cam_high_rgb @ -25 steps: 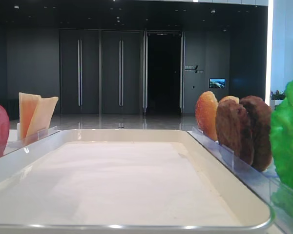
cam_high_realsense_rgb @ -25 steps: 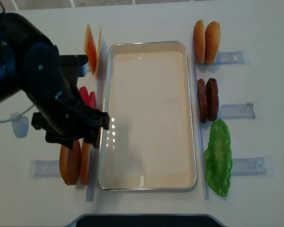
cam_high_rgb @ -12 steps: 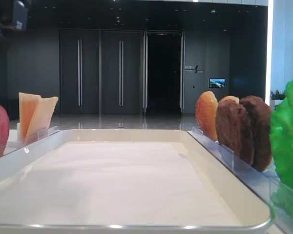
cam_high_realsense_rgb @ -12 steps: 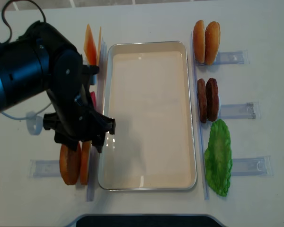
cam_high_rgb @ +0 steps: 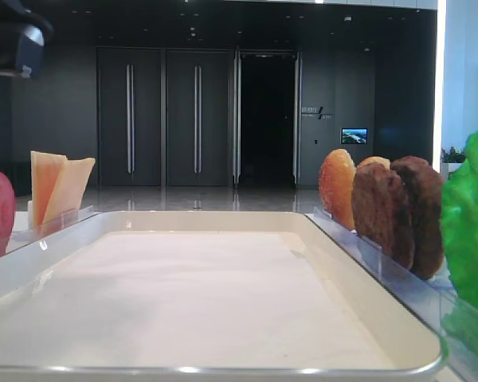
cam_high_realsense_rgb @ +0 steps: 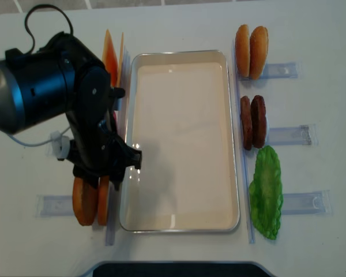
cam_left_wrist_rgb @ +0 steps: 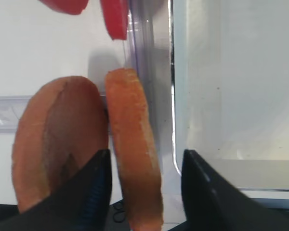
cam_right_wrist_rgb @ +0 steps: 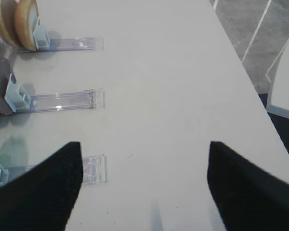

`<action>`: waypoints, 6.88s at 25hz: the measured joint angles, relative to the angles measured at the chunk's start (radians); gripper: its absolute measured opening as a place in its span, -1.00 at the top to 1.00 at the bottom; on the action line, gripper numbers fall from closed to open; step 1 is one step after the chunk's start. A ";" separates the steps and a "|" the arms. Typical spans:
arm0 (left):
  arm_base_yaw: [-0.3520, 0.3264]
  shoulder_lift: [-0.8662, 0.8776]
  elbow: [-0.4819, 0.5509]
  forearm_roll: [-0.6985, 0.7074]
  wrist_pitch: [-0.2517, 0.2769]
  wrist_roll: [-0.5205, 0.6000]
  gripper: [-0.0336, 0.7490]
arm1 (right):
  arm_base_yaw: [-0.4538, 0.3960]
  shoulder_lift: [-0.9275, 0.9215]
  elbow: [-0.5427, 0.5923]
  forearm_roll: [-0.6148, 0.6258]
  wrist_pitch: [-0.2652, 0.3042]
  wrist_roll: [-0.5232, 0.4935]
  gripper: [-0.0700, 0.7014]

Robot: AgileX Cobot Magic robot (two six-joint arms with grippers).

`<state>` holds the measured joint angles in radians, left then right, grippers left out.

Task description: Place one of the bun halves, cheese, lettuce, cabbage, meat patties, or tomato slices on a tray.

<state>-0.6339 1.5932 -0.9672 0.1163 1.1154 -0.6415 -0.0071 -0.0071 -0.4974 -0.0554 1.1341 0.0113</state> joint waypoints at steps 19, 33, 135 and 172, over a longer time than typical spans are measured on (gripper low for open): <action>0.000 -0.186 -0.022 -0.017 0.062 0.024 0.53 | 0.000 0.000 0.000 0.000 0.000 0.000 -0.58; 0.033 -0.386 0.148 -0.518 -0.366 0.443 0.54 | 0.000 0.000 0.000 0.000 0.000 0.000 -0.58; 0.546 -1.302 0.468 -0.006 0.029 0.523 -0.41 | 0.000 0.000 0.000 0.000 0.000 0.000 -0.58; 0.546 -1.608 0.492 -0.065 -0.003 0.608 -0.41 | 0.000 0.000 0.000 0.000 0.000 0.000 -0.58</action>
<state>-0.0881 -0.0151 -0.4757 0.0512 1.1128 -0.0340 -0.0071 -0.0071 -0.4974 -0.0554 1.1341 0.0113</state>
